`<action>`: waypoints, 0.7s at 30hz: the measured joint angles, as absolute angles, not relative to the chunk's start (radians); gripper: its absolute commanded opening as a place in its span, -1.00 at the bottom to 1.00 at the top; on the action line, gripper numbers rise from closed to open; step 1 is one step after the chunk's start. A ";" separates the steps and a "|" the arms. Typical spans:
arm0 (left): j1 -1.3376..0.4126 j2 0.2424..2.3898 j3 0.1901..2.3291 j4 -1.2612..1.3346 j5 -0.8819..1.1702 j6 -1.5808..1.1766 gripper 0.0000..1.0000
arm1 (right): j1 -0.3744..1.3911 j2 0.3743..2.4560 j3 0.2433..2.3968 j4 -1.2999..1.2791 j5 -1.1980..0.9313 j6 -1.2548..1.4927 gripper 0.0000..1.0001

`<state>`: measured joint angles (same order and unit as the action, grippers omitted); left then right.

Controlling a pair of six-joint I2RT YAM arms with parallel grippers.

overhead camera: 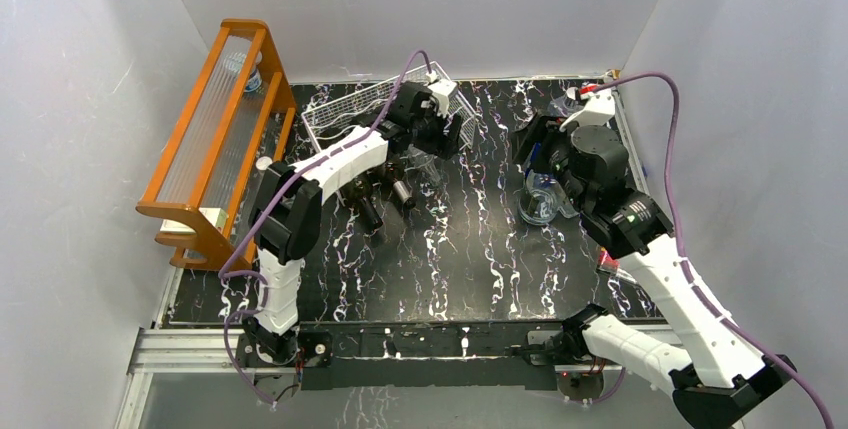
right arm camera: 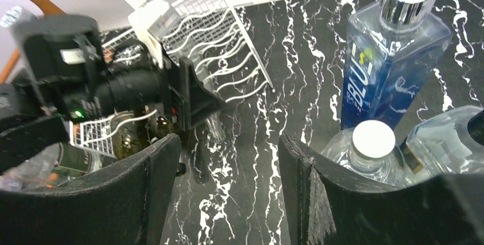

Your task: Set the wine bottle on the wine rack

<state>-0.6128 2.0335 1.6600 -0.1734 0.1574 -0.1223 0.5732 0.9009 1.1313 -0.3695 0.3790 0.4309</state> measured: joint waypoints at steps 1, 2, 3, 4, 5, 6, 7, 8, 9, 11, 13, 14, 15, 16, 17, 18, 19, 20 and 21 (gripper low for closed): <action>-0.615 2.033 1.677 -0.169 0.154 -0.106 0.46 | 0.573 0.913 1.131 -0.390 0.379 0.432 0.46; -0.615 2.033 1.686 -0.163 0.149 -0.100 0.44 | 0.573 0.916 1.131 -0.397 0.379 0.432 0.46; -0.615 2.033 1.696 -0.158 0.142 -0.089 0.41 | 0.573 0.918 1.131 -0.407 0.378 0.435 0.45; -0.614 2.033 1.704 -0.153 0.139 -0.081 0.39 | 0.573 0.918 1.131 -0.411 0.378 0.435 0.44; -0.614 2.030 1.705 -0.143 0.138 -0.073 0.38 | 0.573 0.918 1.131 -0.416 0.376 0.439 0.43; -0.612 2.027 1.705 -0.139 0.139 -0.068 0.38 | 0.573 0.918 1.131 -0.416 0.376 0.439 0.42; -0.611 2.022 1.703 -0.130 0.140 -0.062 0.38 | 0.574 0.918 1.131 -0.416 0.376 0.439 0.41; -0.611 2.018 1.700 -0.124 0.141 -0.059 0.38 | 0.573 0.918 1.131 -0.416 0.375 0.440 0.39; -0.611 2.011 1.691 -0.107 0.141 -0.052 0.38 | 0.573 0.918 1.131 -0.416 0.375 0.440 0.38; -0.610 2.005 1.689 -0.097 0.138 -0.039 0.38 | 0.573 0.918 1.131 -0.416 0.375 0.442 0.37; -0.610 2.005 1.694 -0.091 0.126 -0.022 0.35 | 0.573 0.922 1.131 -0.416 0.373 0.442 0.36; -0.610 2.008 1.699 -0.094 0.120 -0.013 0.32 | 0.573 0.925 1.131 -0.416 0.371 0.442 0.35; -0.610 2.013 1.708 -0.098 0.114 -0.002 0.27 | 0.573 0.928 1.131 -0.417 0.369 0.442 0.35; -0.610 2.020 1.719 -0.102 0.111 0.006 0.23 | 0.573 0.931 1.131 -0.417 0.368 0.442 0.34; -0.610 2.029 1.733 -0.104 0.108 0.015 0.19 | 0.573 0.933 1.131 -0.417 0.367 0.442 0.33; -0.610 2.040 1.747 -0.105 0.105 0.022 0.16 | 0.573 0.934 1.131 -0.417 0.366 0.442 0.33; -0.610 2.051 1.756 -0.104 0.104 0.028 0.14 | 0.573 0.935 1.131 -0.417 0.366 0.442 0.32; -0.610 2.062 1.765 -0.105 0.103 0.035 0.11 | 0.573 0.936 1.131 -0.417 0.366 0.442 0.31; -0.610 2.072 1.769 -0.105 0.103 0.039 0.05 | 0.573 0.936 1.132 -0.417 0.366 0.442 0.31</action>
